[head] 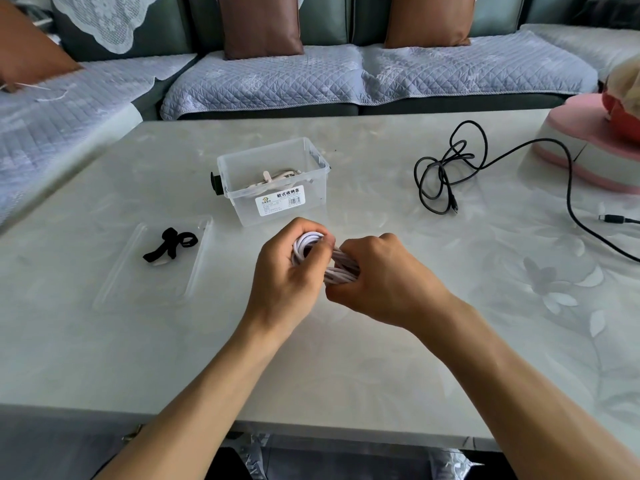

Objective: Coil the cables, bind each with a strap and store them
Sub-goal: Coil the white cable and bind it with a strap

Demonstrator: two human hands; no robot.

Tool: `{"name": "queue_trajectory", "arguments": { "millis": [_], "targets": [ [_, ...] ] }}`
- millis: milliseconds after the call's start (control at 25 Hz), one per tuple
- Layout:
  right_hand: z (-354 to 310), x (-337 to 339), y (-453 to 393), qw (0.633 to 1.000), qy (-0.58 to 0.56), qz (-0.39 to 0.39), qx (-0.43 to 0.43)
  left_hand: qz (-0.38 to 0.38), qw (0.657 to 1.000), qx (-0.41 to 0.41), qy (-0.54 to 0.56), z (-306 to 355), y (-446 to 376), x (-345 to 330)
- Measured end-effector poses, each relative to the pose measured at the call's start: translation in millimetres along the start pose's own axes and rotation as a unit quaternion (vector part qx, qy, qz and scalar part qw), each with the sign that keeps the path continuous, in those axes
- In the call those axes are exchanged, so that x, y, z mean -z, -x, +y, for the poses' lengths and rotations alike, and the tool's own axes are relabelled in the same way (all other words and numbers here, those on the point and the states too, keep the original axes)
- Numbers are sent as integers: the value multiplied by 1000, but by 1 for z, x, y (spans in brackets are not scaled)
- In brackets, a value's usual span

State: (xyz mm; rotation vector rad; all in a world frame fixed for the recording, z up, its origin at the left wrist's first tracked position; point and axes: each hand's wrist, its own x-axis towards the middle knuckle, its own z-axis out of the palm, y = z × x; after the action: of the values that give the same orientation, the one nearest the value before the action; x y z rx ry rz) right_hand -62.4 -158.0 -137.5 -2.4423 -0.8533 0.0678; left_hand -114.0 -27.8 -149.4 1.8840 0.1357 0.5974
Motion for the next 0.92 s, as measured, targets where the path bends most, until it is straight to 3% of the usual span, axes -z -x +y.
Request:
{"name": "queue_trajectory", "arguments": {
  "millis": [200,440,520,600,720,920],
  "targets": [
    [2,1,-1,1000,14,12,-10,-12,1000,-9,0,-2,-1,2],
    [-3,-3,-9,999,50,10,-9,-39,998,54,7,-1,-5,18],
    [-8,-7,-14,999,47,11,-10,-2,995,98,-10,-10,-10,40],
    [-17,-15,-21,999,41,0,1,61,987,111,-101,-32,-17,64],
    [-36,-37,-33,998,38,-38,19,120,943,103,-294,-69,-25,96],
    [-50,-63,-43,998,21,-66,0,187,856,134,-463,-93,-36,123]
  ]
}}
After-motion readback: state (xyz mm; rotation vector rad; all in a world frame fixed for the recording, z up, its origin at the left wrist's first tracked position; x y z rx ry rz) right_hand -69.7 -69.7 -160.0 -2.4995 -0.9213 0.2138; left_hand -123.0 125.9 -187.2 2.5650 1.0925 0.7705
